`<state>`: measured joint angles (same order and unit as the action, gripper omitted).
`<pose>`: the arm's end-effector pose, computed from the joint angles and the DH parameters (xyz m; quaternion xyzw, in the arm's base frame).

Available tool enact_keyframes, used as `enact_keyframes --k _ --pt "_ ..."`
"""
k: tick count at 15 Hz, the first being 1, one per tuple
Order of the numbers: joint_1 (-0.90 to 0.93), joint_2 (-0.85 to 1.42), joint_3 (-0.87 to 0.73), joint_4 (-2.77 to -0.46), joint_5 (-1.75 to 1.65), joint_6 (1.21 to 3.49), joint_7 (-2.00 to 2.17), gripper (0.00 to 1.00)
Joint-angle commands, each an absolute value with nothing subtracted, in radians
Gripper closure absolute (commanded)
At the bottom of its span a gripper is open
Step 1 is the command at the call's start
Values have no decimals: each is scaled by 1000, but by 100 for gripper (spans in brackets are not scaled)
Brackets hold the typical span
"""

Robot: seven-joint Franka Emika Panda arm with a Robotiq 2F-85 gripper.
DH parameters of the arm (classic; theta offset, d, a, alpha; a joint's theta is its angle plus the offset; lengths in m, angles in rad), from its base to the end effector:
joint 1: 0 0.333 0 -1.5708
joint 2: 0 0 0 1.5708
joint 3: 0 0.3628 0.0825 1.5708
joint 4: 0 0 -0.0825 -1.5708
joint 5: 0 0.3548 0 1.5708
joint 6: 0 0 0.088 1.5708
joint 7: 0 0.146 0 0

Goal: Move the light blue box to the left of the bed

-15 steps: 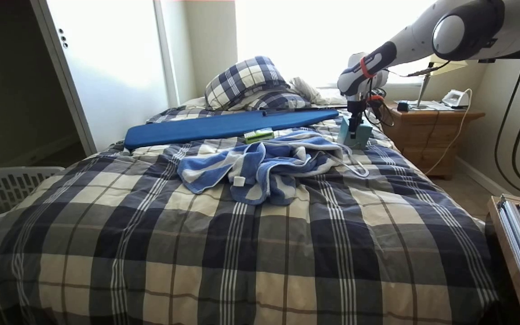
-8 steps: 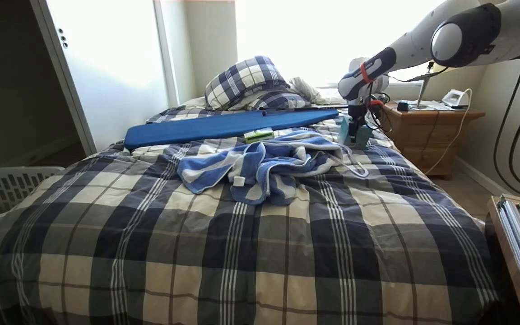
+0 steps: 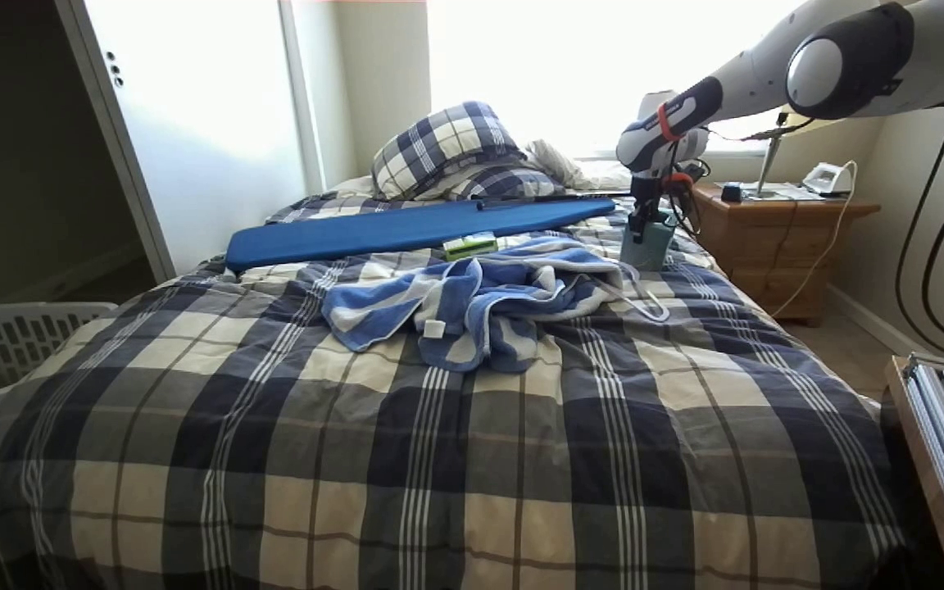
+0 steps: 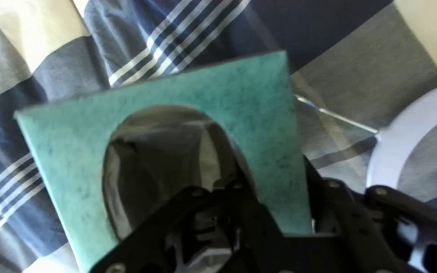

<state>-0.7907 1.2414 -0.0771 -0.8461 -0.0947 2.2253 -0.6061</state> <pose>0.5520 -0.6158 0.1382 0.9919 -0.0755 0.0023 0.1019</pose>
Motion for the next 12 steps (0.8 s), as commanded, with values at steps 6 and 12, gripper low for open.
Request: enact_keyframes --k 6,12 --pt "-838 1110 0 -970 -78 2621 -726 99" --pt "-839 920 176 -1199 -105 2779 -983 99"
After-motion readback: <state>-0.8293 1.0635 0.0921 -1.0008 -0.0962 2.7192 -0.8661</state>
